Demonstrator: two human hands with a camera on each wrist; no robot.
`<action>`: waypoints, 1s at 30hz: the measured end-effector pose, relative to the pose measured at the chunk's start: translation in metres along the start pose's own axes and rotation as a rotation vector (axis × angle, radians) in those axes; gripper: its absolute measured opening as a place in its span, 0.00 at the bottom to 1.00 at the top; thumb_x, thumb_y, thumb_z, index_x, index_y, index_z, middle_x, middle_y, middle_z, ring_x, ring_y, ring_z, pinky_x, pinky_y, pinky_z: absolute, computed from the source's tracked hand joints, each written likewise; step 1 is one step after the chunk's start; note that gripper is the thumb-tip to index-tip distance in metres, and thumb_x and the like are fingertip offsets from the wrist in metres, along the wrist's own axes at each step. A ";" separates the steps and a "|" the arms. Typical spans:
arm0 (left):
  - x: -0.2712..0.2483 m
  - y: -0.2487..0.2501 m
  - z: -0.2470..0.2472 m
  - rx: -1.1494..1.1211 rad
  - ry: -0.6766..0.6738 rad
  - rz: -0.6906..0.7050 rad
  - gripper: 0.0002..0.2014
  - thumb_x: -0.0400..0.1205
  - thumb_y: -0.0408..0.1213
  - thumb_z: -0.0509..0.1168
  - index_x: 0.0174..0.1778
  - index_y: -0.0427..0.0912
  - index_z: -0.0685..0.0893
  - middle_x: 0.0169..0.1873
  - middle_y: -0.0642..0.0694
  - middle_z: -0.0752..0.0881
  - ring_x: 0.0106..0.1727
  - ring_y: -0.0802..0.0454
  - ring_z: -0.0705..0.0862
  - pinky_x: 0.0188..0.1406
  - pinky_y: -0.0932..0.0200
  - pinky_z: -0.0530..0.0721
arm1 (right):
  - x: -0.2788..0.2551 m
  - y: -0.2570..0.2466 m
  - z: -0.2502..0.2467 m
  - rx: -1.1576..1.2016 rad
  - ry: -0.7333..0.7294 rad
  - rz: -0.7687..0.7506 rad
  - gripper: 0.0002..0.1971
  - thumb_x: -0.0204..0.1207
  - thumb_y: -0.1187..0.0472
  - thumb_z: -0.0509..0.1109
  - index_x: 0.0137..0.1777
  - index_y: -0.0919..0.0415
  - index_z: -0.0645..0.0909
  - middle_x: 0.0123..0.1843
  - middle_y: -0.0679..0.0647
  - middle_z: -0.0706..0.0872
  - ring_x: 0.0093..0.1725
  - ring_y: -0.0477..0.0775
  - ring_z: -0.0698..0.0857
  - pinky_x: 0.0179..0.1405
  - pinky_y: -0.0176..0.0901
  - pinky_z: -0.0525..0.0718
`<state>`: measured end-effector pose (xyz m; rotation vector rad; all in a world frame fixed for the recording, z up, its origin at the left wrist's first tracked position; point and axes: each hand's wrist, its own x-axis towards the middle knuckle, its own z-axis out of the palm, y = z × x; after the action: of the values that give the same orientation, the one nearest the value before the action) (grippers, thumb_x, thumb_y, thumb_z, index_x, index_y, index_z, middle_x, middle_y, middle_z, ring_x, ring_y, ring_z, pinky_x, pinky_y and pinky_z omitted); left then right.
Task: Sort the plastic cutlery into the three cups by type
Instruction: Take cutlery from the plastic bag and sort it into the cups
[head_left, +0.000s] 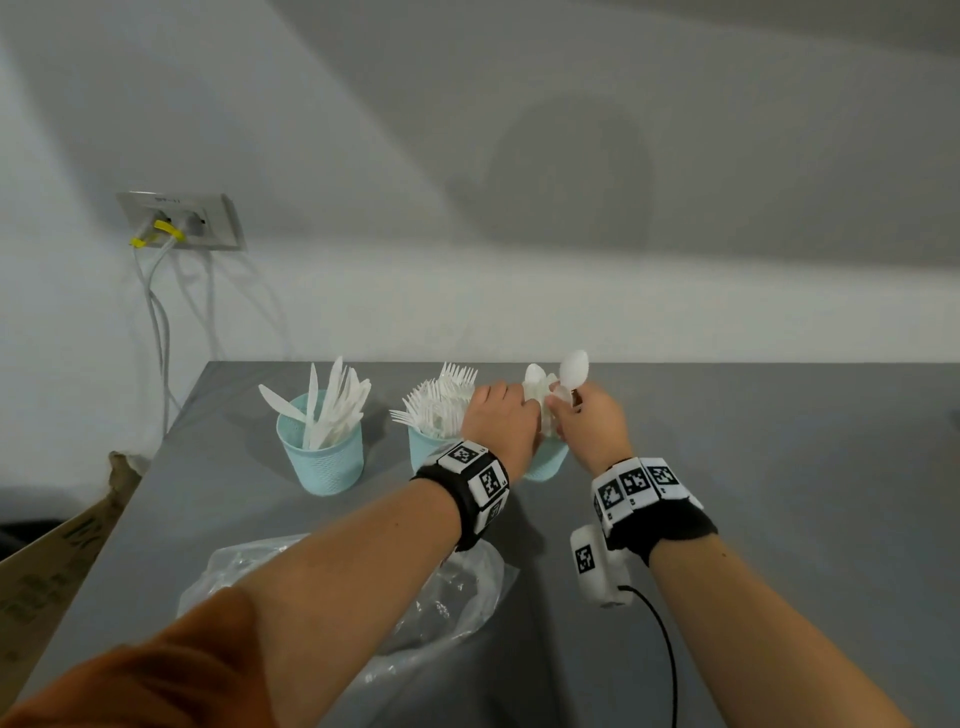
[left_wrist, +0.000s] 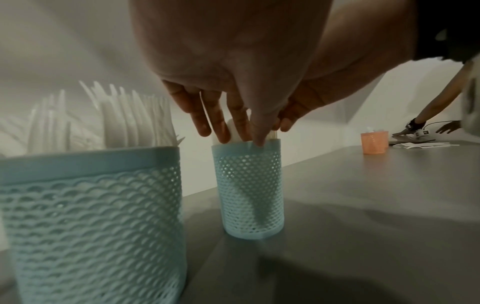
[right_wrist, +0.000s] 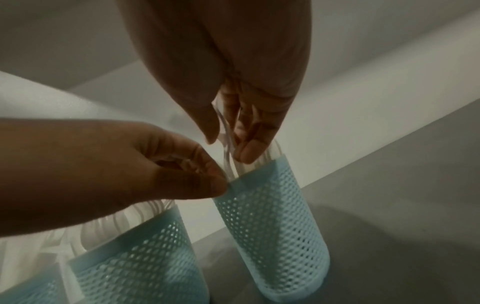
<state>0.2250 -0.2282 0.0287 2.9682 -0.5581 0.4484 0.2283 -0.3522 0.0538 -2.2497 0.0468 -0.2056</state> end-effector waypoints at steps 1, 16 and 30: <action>0.000 0.000 0.000 -0.002 0.005 -0.006 0.13 0.82 0.47 0.59 0.54 0.44 0.83 0.55 0.44 0.81 0.60 0.43 0.75 0.62 0.51 0.67 | -0.003 0.001 0.000 0.039 0.027 -0.008 0.10 0.77 0.63 0.68 0.56 0.65 0.79 0.47 0.59 0.83 0.47 0.58 0.82 0.42 0.40 0.79; -0.013 -0.011 -0.037 -0.232 0.007 -0.059 0.12 0.82 0.46 0.58 0.57 0.56 0.84 0.56 0.53 0.83 0.62 0.50 0.75 0.65 0.54 0.66 | -0.025 0.013 -0.007 -0.126 0.039 -0.203 0.11 0.76 0.65 0.69 0.58 0.59 0.85 0.57 0.57 0.84 0.59 0.57 0.80 0.61 0.47 0.79; -0.218 -0.127 -0.069 -0.293 -0.109 -0.510 0.10 0.77 0.43 0.68 0.54 0.58 0.84 0.53 0.54 0.85 0.57 0.51 0.81 0.59 0.49 0.78 | -0.115 -0.013 0.044 -0.292 -0.591 0.031 0.22 0.64 0.45 0.80 0.55 0.53 0.81 0.46 0.45 0.82 0.48 0.48 0.82 0.51 0.41 0.80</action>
<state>0.0590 -0.0257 0.0244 2.7134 0.1284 0.1404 0.1221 -0.2984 0.0211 -2.5092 -0.2166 0.5158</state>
